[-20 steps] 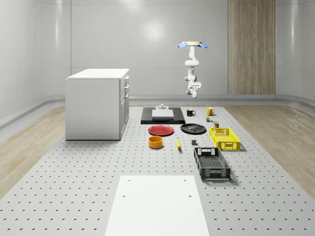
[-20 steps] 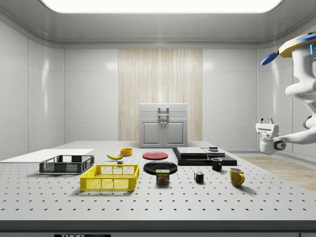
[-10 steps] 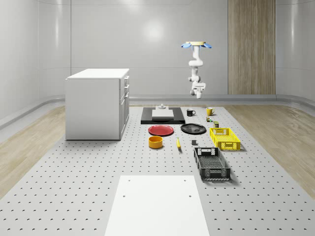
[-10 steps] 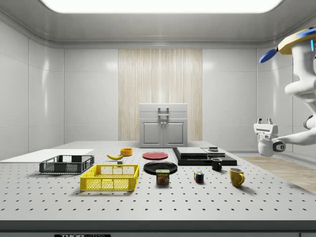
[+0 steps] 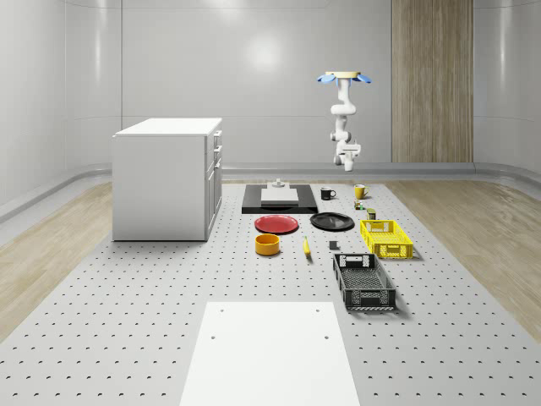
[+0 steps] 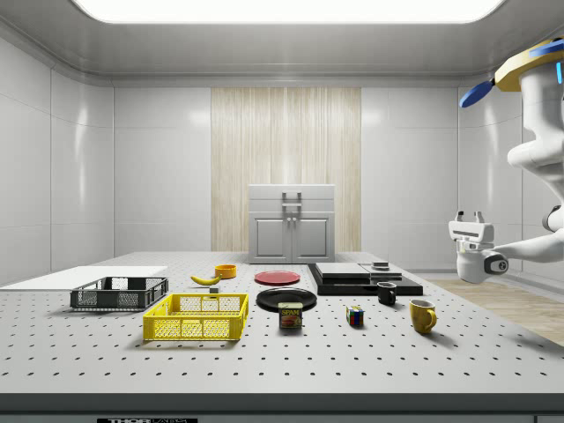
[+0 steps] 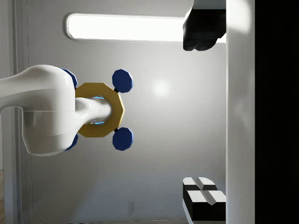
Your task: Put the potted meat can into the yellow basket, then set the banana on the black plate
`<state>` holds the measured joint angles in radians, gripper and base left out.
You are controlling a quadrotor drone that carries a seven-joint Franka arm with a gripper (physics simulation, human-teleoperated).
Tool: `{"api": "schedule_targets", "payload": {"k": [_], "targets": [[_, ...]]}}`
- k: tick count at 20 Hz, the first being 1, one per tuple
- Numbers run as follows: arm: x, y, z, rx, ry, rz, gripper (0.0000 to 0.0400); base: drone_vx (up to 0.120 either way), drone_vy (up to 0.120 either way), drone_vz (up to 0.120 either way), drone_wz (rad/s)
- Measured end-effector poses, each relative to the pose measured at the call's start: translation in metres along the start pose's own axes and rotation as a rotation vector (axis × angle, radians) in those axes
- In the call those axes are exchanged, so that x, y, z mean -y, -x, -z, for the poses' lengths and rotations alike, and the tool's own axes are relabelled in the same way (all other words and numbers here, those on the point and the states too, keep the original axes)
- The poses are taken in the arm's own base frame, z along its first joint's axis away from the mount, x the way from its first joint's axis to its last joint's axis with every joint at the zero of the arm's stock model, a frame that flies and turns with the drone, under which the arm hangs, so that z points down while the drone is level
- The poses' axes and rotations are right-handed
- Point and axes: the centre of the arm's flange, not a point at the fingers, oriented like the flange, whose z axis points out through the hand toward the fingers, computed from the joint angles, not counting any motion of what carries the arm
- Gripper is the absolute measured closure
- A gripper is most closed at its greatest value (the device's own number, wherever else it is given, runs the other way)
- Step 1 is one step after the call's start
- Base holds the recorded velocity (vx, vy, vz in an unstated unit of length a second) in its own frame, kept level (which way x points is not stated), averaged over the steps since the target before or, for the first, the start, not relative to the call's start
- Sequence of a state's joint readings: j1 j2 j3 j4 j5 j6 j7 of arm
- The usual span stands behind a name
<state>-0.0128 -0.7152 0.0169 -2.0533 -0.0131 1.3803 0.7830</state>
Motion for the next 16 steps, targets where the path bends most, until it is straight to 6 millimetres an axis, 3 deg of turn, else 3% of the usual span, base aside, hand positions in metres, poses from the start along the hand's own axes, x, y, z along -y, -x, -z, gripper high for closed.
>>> {"api": "schedule_targets", "payload": {"k": [9, 16], "targets": [[0.006, 0.007, 0.000, -0.065, 0.056, 0.001, 0.0000, 0.120, 0.120, 0.000, 0.000], [0.022, 0.024, -0.006, -0.243, 0.226, 0.005, 0.0000, 0.120, 0.000, 0.000, 0.000]]}}
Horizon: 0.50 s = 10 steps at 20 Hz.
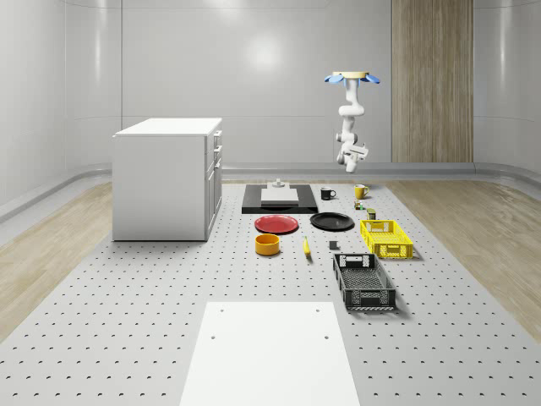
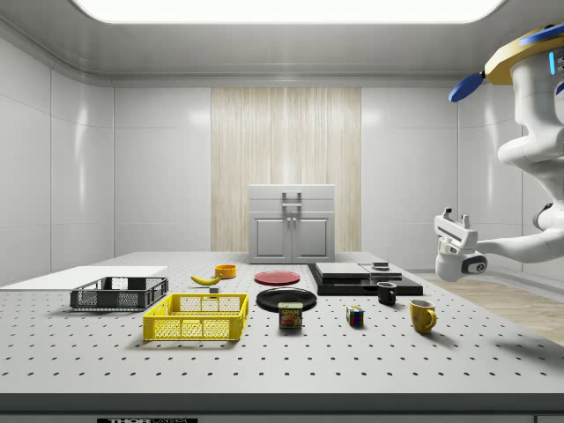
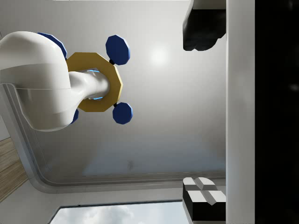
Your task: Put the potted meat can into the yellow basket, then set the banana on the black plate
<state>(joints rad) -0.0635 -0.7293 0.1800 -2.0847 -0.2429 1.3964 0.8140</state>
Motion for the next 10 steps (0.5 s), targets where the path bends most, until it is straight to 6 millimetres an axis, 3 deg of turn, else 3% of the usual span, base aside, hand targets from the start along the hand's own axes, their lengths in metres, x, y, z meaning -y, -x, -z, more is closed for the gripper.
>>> {"api": "schedule_targets", "payload": {"k": [2, 6, 10], "targets": [[0.010, 0.010, -0.001, -0.099, 0.097, 0.003, 0.0000, 0.120, 0.000, 0.000, 0.000], [0.037, 0.038, -0.016, -0.404, 0.401, 0.012, 0.0000, 0.120, 0.000, -0.110, 0.000], [0.064, 0.067, -0.065, -0.856, 0.854, 0.025, 0.0000, 0.120, 0.000, -0.120, 0.000]]}}
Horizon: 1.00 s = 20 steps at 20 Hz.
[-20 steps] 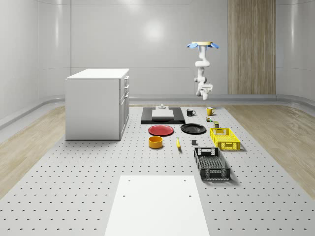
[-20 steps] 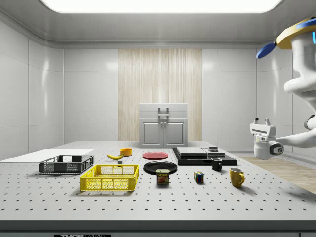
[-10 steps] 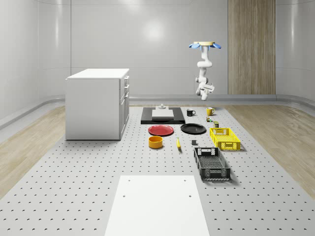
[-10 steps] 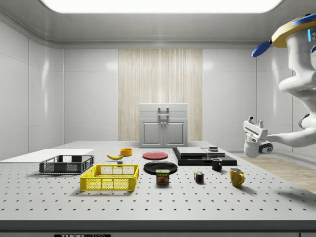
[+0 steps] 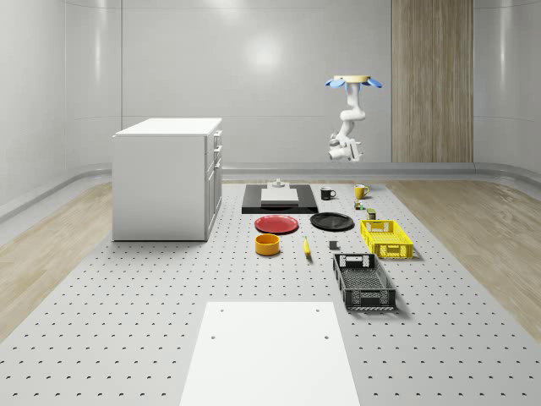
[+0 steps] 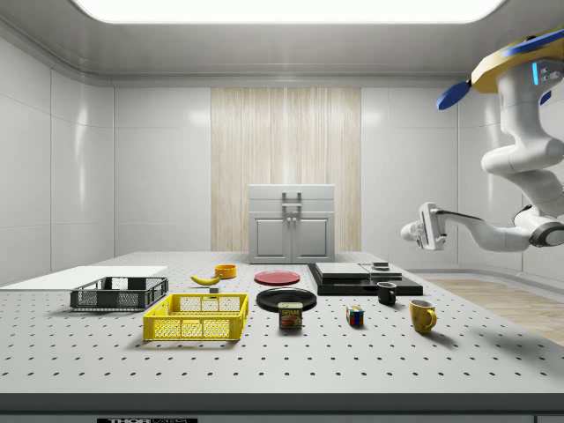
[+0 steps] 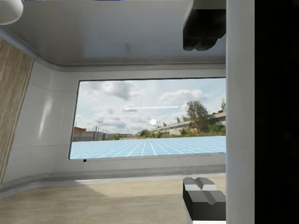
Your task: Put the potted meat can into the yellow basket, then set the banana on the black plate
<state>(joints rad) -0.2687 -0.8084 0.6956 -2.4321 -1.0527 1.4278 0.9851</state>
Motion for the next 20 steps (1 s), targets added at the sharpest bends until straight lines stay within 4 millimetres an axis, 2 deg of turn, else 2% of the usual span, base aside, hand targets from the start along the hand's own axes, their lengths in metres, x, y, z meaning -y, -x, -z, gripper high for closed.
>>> {"api": "schedule_targets", "payload": {"k": [2, 4, 8, 13, 20], "targets": [[0.024, 0.024, -0.006, -0.243, 0.244, 0.007, 0.0000, 0.120, 0.000, -0.120, 0.000], [0.042, 0.043, -0.021, -0.461, 0.464, 0.014, 0.0000, 0.120, 0.000, -0.120, 0.000], [0.062, 0.063, -0.055, -0.777, 0.780, 0.026, 0.0000, 0.120, 0.000, -0.120, 0.000], [0.068, 0.070, -0.080, -0.977, 0.975, 0.035, 0.0000, 0.120, 0.000, -0.120, 0.000], [0.069, 0.072, -0.094, -1.078, 1.071, 0.041, 0.0000, 0.120, 0.000, -0.120, 0.000]]}}
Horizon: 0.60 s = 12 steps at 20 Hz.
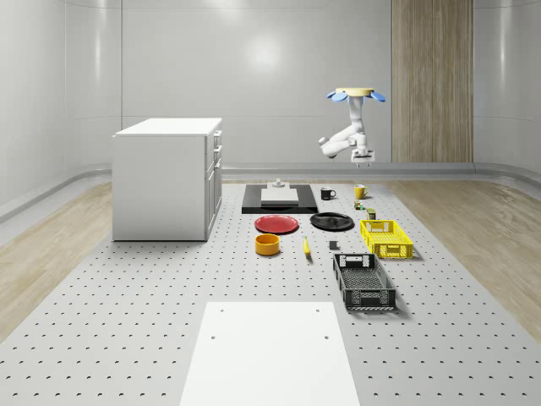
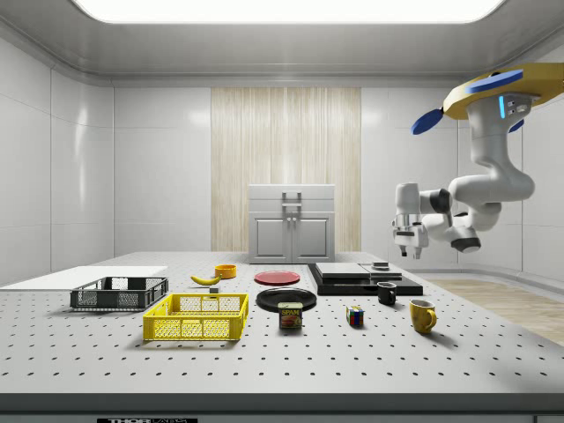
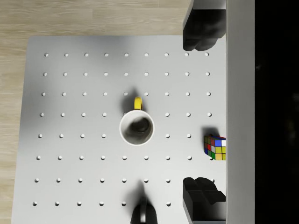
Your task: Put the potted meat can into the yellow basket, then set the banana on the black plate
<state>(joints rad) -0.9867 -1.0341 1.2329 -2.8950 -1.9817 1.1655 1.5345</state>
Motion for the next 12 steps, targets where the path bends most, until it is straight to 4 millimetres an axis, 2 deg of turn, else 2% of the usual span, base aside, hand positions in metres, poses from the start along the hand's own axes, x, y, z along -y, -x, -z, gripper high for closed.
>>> {"api": "schedule_targets", "payload": {"k": [12], "targets": [[0.0034, 0.0034, 0.0001, -0.036, 0.033, 0.001, 0.0000, 0.120, 0.000, -0.120, 0.000]]}}
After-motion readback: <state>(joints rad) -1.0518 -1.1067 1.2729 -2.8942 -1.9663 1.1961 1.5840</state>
